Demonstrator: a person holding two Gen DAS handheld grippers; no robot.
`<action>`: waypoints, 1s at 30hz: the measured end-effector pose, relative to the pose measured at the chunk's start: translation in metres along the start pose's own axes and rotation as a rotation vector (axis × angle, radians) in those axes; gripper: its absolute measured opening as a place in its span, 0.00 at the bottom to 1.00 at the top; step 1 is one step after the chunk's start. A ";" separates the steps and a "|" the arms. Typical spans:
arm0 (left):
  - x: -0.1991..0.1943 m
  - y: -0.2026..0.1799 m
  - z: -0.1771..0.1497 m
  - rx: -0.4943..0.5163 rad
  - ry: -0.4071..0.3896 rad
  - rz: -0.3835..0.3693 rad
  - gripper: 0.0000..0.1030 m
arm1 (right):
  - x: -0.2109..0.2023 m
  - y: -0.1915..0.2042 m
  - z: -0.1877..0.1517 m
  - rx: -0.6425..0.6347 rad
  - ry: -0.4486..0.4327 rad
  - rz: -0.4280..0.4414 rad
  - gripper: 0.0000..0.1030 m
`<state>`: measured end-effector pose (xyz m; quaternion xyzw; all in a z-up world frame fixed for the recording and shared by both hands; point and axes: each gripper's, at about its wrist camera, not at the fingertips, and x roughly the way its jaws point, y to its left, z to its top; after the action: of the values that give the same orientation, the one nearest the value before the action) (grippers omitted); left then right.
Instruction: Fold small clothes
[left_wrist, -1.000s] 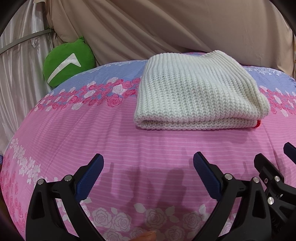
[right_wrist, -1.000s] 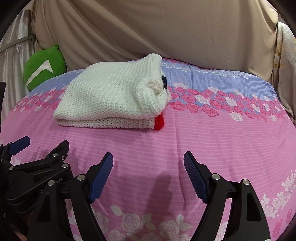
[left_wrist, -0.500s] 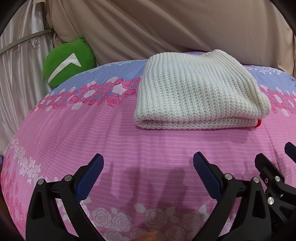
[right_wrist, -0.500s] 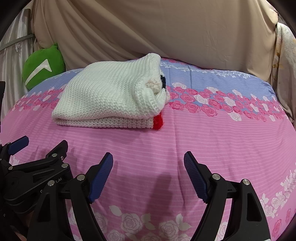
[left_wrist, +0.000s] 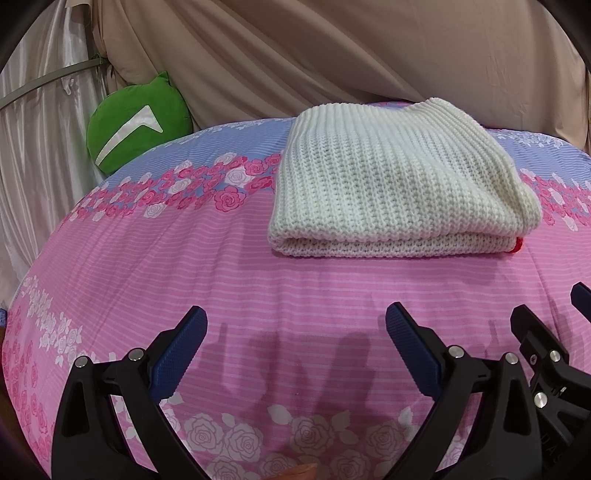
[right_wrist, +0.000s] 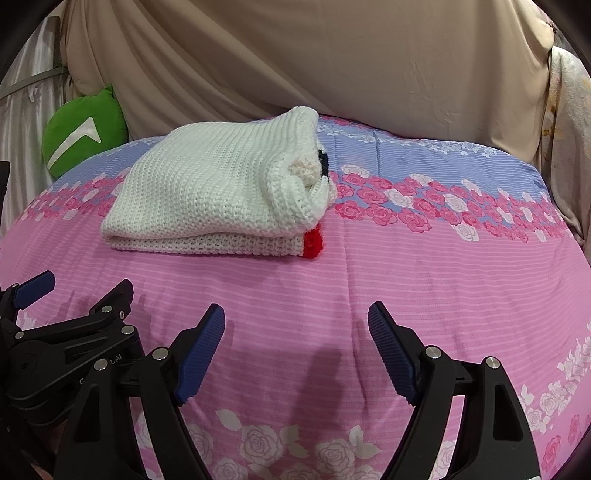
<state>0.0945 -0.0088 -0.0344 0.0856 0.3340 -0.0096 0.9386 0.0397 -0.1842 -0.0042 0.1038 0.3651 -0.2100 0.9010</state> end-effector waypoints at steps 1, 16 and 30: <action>0.000 0.000 0.000 0.000 0.000 0.000 0.92 | 0.000 0.000 0.000 0.000 0.000 0.001 0.76; 0.000 0.000 0.000 -0.001 -0.002 0.002 0.92 | 0.000 -0.001 0.000 -0.003 -0.002 -0.001 0.76; -0.004 -0.001 -0.001 0.000 -0.007 0.010 0.87 | -0.001 0.004 0.000 -0.012 -0.002 -0.038 0.76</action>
<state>0.0908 -0.0094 -0.0329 0.0872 0.3301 -0.0051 0.9399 0.0407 -0.1802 -0.0030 0.0915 0.3675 -0.2249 0.8978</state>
